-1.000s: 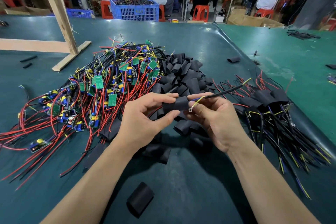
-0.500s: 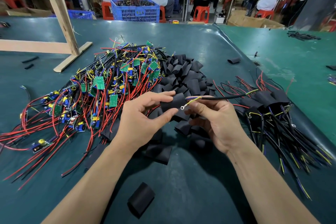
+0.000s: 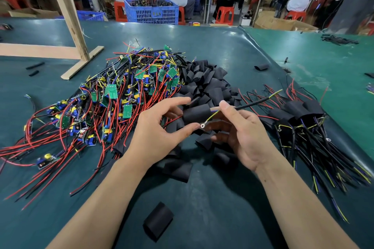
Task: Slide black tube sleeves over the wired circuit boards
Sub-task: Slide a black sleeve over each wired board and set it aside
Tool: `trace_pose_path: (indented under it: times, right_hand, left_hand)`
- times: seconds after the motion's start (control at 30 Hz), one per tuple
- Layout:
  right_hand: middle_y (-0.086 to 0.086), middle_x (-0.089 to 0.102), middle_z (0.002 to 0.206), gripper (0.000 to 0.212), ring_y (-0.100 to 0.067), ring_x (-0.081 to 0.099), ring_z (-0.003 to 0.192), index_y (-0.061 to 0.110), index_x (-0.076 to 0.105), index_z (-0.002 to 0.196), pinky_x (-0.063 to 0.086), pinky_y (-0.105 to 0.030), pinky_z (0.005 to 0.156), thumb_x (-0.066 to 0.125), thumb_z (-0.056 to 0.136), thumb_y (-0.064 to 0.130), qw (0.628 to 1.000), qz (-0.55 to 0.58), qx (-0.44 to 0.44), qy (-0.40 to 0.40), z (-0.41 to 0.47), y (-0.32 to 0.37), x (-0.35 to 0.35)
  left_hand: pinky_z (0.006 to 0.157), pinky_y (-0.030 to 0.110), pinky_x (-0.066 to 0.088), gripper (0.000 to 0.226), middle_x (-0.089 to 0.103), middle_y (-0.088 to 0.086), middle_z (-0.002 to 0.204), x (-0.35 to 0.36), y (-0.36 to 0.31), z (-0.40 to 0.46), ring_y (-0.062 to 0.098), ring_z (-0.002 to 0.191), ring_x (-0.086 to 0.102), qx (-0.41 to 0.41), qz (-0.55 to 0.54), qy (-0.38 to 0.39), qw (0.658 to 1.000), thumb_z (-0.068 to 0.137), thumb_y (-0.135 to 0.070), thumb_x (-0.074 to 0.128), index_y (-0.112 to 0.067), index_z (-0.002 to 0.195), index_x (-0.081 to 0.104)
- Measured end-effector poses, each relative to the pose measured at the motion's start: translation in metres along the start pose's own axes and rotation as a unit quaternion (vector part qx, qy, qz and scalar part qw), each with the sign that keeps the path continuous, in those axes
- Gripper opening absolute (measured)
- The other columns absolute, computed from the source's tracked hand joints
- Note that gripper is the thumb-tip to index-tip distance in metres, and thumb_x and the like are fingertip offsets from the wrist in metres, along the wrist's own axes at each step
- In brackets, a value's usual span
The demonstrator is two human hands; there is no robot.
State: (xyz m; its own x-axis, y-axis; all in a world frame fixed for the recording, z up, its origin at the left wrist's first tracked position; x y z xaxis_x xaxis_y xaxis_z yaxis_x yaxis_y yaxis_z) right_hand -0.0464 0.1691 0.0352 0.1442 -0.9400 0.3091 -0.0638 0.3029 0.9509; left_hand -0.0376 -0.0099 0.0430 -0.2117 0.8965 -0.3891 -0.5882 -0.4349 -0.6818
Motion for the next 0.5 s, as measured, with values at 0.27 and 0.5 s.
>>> trace_pose_path:
  times: [0.27,0.5]
  right_hand:
    - [-0.008,0.072,0.077,0.021,-0.019,0.071,0.067,0.014,0.078,0.075,0.052,-0.024,0.049,0.072,0.073,0.034,1.0,0.01,-0.007,-0.016,0.0024,-0.0014,-0.0048]
    - [-0.009,0.071,0.071,0.019,-0.02,0.07,0.063,0.011,0.077,0.072,0.054,-0.023,0.052,0.07,0.075,0.028,0.999,0.037,-0.001,-0.013,0.0035,-0.0031,-0.0036]
  left_hand:
    - [0.085,0.032,0.056,0.037,0.073,0.0,0.099,-0.0036,-0.0045,0.0006,0.012,0.092,0.069,0.039,0.027,-0.017,0.999,0.072,-0.025,0.084,-0.009,0.104,0.075]
    - [0.081,0.03,0.057,0.035,0.074,0.0,0.1,-0.0027,-0.0072,0.0012,0.008,0.085,0.069,0.049,0.015,-0.021,0.999,0.072,-0.018,0.086,-0.006,0.103,0.075]
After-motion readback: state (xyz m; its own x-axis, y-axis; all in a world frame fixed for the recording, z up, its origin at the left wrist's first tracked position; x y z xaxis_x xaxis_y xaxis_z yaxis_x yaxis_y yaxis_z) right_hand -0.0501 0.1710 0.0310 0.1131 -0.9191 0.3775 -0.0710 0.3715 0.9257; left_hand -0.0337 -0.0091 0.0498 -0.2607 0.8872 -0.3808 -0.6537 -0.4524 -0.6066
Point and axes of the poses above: each hand's wrist, its own z-axis towards the middle knuckle, its own x-axis out of the palm, y = z × x, the point moved 5 cm from there along z, towards the middle knuckle
